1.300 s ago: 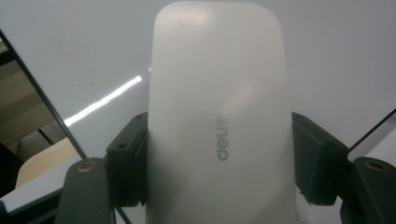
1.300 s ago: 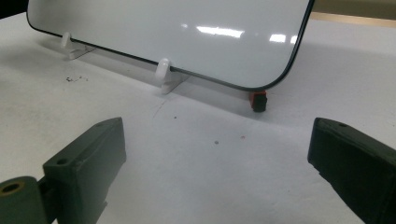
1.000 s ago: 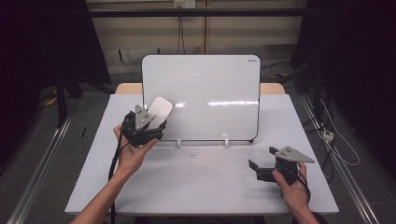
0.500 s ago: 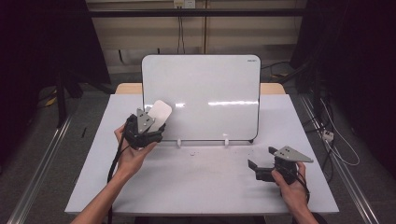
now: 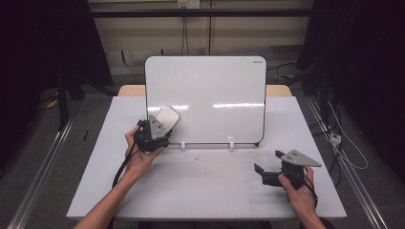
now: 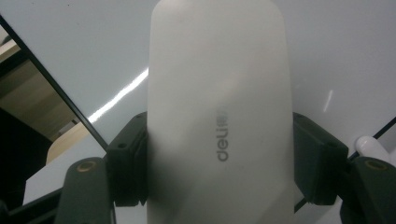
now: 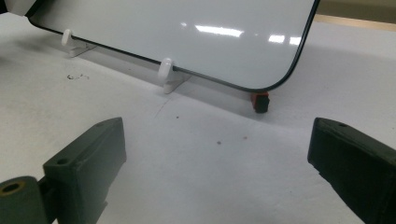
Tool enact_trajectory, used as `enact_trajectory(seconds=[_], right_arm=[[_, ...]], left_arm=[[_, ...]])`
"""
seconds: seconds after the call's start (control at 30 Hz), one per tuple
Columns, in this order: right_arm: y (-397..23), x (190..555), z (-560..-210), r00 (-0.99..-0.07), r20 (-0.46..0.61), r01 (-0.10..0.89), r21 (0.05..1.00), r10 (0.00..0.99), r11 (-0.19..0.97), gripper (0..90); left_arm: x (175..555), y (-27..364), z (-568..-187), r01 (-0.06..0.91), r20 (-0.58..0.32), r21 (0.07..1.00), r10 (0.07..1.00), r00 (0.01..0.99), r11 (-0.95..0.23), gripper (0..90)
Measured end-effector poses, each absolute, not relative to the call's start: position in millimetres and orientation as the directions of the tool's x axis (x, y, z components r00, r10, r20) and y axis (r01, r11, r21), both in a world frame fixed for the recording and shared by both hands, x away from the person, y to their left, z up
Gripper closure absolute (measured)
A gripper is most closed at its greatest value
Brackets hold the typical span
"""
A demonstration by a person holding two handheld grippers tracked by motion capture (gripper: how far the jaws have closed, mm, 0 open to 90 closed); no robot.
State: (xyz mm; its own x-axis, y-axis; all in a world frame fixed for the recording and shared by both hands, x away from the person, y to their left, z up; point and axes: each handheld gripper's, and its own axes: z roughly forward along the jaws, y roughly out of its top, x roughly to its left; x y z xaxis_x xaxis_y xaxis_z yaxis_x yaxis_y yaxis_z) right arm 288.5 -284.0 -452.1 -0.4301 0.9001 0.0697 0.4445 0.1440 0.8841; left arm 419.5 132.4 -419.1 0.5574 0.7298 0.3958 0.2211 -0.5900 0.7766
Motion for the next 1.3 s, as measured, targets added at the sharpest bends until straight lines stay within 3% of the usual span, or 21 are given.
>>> enact_trajectory(seconds=[0.5,0.73,1.0,1.2,1.3], right_arm=[[-282.3,288.4,-451.9,-0.432,0.071,0.445,0.884,0.899,0.144,4.1],[-284.4,287.5,-451.8,-0.430,0.074,0.443,0.885,0.900,0.139,4.1],[-284.2,286.7,-451.5,-0.439,0.073,0.442,0.886,0.895,0.144,4.1],[-282.3,287.2,-451.5,-0.438,0.071,0.440,0.886,0.896,0.145,4.1],[-282.6,287.4,-451.5,-0.438,0.071,0.441,0.886,0.896,0.146,4.1]], left_arm=[[419.7,129.5,-421.8,0.237,0.395,0.777,0.745,0.538,-0.583,29.5],[420.4,136.4,-417.6,0.252,0.346,0.798,0.759,0.551,-0.547,12.5],[422.6,150.8,-401.0,0.296,0.230,0.844,0.801,0.553,-0.447,5.7],[422.0,159.6,-392.3,0.387,0.054,0.867,0.830,0.555,-0.315,4.3],[420.4,165.7,-389.2,0.401,0.013,0.871,0.830,0.557,-0.283,4.3]])
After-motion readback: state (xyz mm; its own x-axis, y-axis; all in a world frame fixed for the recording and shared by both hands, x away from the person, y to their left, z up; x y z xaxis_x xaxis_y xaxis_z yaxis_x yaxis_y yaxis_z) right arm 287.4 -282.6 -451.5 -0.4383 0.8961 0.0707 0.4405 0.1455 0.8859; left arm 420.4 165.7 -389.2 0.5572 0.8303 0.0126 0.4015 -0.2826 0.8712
